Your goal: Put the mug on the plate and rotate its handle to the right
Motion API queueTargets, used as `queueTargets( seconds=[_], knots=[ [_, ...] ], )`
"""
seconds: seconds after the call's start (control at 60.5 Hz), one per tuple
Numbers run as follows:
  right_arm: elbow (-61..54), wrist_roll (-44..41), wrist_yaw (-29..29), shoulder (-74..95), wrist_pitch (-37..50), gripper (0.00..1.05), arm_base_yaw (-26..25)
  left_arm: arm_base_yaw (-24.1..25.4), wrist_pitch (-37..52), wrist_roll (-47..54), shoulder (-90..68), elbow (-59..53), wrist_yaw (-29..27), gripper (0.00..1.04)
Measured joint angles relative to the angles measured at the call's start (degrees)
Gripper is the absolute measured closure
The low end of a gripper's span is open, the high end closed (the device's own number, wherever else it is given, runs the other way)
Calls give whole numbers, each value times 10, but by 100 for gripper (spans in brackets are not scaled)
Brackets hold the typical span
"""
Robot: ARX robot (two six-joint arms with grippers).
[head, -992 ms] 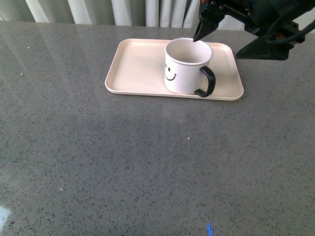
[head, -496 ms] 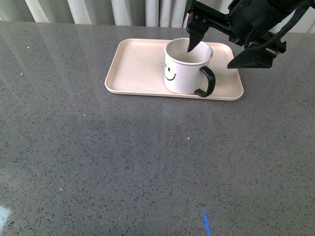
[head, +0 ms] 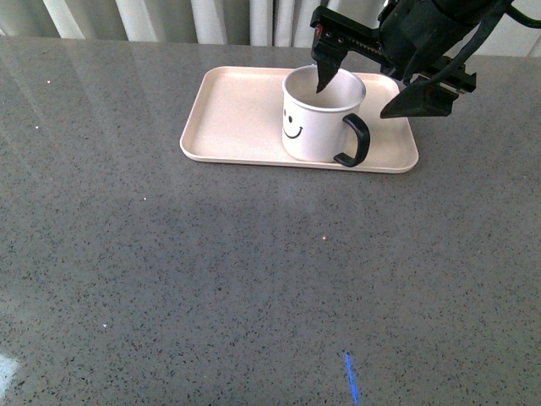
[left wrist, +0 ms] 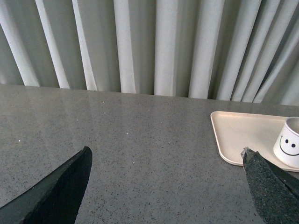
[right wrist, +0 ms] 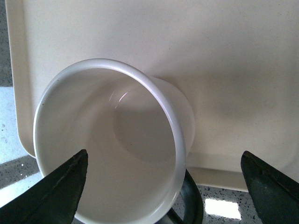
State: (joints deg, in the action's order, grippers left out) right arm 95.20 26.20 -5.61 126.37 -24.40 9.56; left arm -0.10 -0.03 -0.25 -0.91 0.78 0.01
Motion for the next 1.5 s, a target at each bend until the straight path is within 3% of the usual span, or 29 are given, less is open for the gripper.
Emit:
queueTargets(
  seconds=[0.066, 0.198, 0.331, 0.612, 0.909, 1.107, 1.504],
  knots=[
    [6, 0, 1, 2, -2, 58, 1, 0, 0, 0, 0, 0, 0, 9],
    [30, 2, 6, 13, -15, 88, 2, 0, 0, 0, 0, 0, 0, 9],
    [31, 0, 11, 14, -19, 103, 1, 0, 0, 0, 0, 0, 0, 9],
    [101, -77, 9, 16, -82, 103, -12, 0, 0, 0, 0, 0, 0, 9],
    [191, -245, -51, 44, -162, 103, -17, 0, 0, 0, 0, 0, 0, 9],
    [255, -330, -56, 91, -209, 103, -17, 0, 0, 0, 0, 0, 0, 9],
    [369, -380, -70, 161, -256, 103, -16, 0, 0, 0, 0, 0, 0, 9]
  ],
)
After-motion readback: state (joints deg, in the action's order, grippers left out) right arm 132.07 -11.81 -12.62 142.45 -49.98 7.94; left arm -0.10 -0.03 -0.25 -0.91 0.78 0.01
